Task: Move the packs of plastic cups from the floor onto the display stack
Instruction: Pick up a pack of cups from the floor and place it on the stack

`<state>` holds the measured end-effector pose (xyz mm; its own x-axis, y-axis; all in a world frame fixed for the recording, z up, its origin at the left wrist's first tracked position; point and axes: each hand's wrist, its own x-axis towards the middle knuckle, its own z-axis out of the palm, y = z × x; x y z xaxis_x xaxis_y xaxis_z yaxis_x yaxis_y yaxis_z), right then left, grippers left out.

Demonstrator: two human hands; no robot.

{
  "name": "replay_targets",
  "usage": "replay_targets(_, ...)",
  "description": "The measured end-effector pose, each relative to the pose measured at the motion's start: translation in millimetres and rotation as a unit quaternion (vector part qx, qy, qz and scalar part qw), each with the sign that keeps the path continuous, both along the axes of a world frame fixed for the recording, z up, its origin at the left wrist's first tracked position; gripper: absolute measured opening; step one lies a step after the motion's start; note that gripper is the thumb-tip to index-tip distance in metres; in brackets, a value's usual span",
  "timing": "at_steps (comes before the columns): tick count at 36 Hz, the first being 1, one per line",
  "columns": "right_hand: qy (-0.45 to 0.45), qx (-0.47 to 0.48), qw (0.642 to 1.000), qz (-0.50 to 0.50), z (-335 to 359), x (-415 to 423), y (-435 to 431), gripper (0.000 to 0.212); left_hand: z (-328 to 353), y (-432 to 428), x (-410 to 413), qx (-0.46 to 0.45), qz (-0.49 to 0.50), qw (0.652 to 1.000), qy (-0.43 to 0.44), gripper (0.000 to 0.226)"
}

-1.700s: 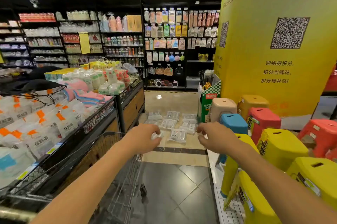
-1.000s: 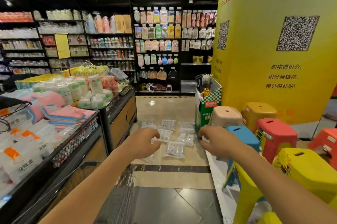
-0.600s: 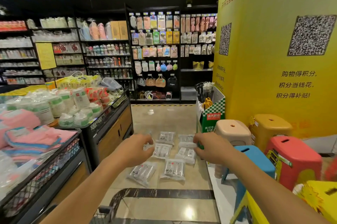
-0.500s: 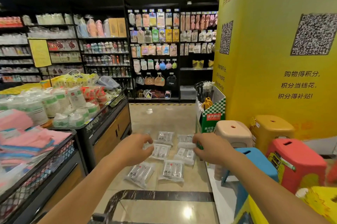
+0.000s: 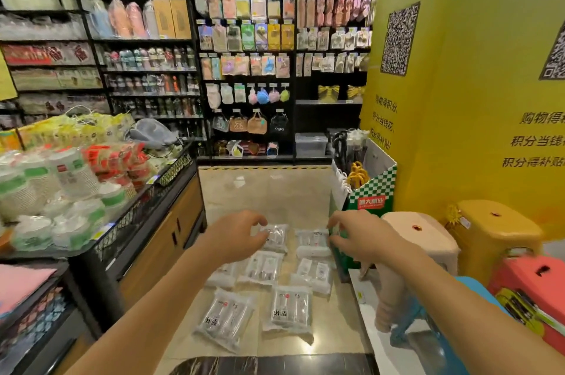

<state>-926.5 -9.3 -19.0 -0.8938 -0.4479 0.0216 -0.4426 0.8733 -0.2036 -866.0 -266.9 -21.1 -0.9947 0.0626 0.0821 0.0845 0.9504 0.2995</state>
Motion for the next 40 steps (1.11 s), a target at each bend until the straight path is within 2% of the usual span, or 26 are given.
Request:
replay_targets(12,-0.053,0.007,0.998,-0.023,-60,-192,-26,0.038,-57,-31,-205,0.019,-0.012,0.997,-0.070,0.042)
replay_targets(22,-0.105,0.008,0.994,-0.020,-178,-422,-45,0.033,-166,-42,-415,0.052,0.011,0.992,-0.116,0.035)
replay_targets(26,-0.153,0.002,0.988,-0.028,-250,-499,-59,0.044,-238,-53,-488,0.088,0.050,0.983,-0.152,0.035)
replay_targets(32,-0.230,-0.004,0.971,-0.069,-386,-574,-82,0.049,-370,-75,-554,0.144,0.104,0.961,-0.211,0.041)
replay_targets(40,-0.316,-0.030,0.944,-0.091,-632,-611,-105,0.055,-616,-110,-599,0.204,0.143,0.926,-0.282,0.053)
